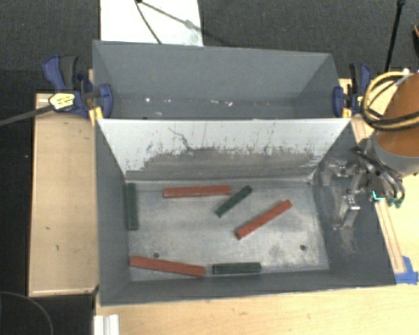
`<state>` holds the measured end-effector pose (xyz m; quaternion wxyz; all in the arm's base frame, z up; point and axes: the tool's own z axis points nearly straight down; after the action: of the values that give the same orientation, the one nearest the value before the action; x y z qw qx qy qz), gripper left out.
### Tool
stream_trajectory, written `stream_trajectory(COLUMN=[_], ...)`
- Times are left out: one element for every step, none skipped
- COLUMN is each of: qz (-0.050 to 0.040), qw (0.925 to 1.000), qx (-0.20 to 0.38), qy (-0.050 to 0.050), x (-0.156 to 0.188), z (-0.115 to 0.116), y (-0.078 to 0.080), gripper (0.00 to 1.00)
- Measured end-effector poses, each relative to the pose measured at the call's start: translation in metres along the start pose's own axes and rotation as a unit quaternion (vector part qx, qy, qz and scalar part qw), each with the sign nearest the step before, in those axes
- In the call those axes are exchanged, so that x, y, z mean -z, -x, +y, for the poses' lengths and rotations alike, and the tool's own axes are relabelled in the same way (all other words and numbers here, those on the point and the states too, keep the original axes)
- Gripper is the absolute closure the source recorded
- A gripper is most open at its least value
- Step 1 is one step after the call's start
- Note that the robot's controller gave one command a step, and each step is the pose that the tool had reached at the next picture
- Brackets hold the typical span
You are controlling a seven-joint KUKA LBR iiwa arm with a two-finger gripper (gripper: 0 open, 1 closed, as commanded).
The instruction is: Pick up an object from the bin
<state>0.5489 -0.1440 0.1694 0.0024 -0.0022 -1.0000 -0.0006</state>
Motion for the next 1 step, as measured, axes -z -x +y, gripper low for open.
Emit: stream_trajectory(qz=[-0.0006], qw=[0.9990], qx=[-0.045], qy=[0.001], x=[-0.1028], z=[0.0484], y=[0.0309], gripper=[0.00])
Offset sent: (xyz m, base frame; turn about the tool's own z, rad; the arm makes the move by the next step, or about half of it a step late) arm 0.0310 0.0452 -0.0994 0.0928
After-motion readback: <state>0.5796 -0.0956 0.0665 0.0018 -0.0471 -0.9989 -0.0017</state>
